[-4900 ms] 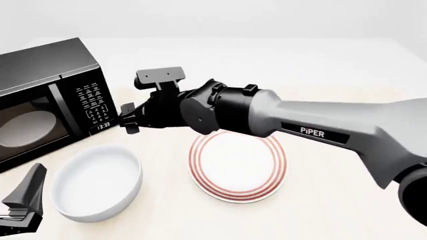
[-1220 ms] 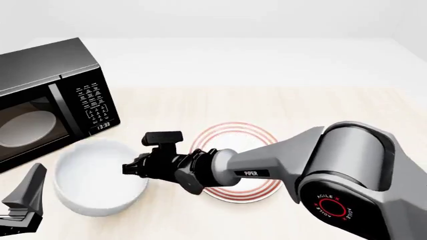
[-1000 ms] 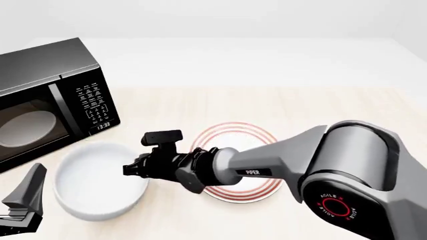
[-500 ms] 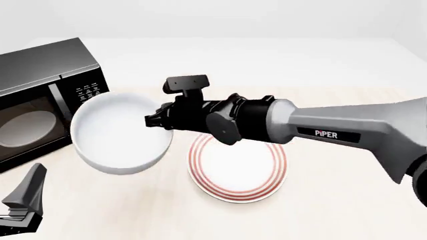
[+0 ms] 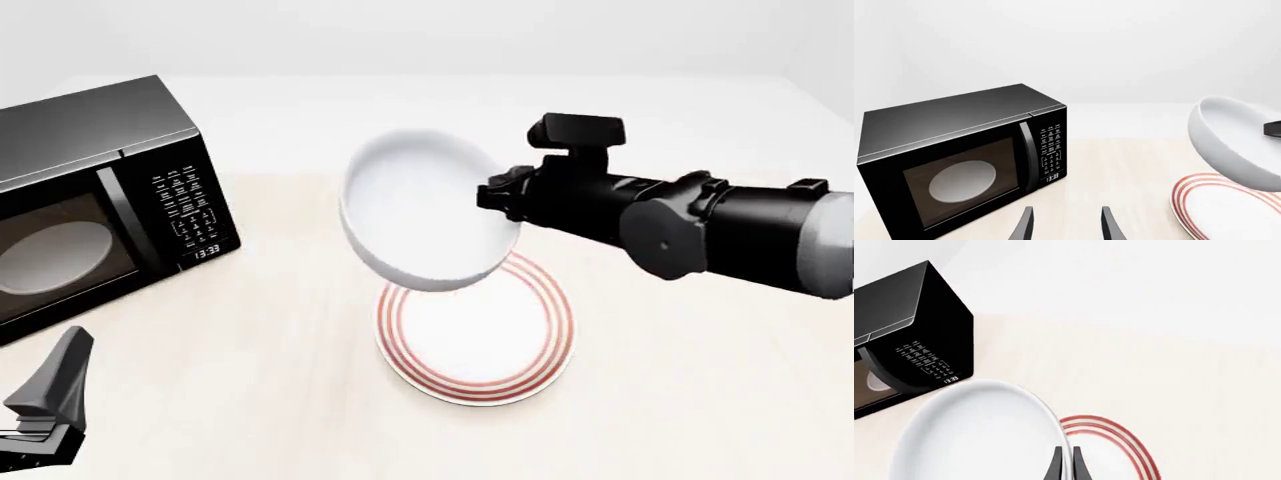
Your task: Put the white bowl to the right of the plate.
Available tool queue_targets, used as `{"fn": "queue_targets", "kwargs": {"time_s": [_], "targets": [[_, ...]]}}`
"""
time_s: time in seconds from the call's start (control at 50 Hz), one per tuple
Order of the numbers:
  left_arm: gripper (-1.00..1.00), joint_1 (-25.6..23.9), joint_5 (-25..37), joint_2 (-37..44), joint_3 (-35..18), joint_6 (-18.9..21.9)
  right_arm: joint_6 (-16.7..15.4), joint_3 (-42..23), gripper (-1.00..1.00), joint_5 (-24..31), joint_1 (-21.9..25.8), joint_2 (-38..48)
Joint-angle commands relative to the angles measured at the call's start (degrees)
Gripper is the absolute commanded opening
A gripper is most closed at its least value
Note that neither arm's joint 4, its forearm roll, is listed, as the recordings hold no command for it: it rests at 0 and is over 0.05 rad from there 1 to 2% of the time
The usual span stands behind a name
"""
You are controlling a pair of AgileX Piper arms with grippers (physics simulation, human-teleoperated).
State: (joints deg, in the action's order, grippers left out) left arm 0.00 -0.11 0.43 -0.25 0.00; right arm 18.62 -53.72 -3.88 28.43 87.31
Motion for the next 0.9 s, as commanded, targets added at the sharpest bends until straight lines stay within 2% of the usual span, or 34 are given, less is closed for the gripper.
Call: {"fn": "queue_targets", "kwargs": {"time_s": [0.02, 0.22, 0.32, 0.42, 0.48, 0.66, 0.9], "targets": [[1.0, 0.0, 0.0, 0.0, 0.0, 0.0, 0.5, 13.1, -1.0, -3.4, -9.6, -10.6], [1.0, 0.0, 0.0, 0.0, 0.0, 0.0, 0.3, 19.9, -1.0, -2.6, -16.7, -19.0], [1.0, 0.0, 0.0, 0.0, 0.0, 0.0, 0.2, 21.2, -1.0, -2.3, -18.2, -20.6], [1.0, 0.0, 0.0, 0.0, 0.0, 0.0, 0.3, 24.5, -1.0, -2.6, -22.3, -23.5], [1.0, 0.0, 0.0, 0.0, 0.0, 0.0, 0.1, 25.4, -1.0, -2.2, -23.2, -24.8], [1.0, 0.0, 0.0, 0.0, 0.0, 0.0, -1.4, 28.2, -1.0, 1.5, -30.3, -29.1], [1.0, 0.0, 0.0, 0.0, 0.0, 0.0, -2.9, 30.0, -1.0, 6.0, -37.0, -33.9]]}}
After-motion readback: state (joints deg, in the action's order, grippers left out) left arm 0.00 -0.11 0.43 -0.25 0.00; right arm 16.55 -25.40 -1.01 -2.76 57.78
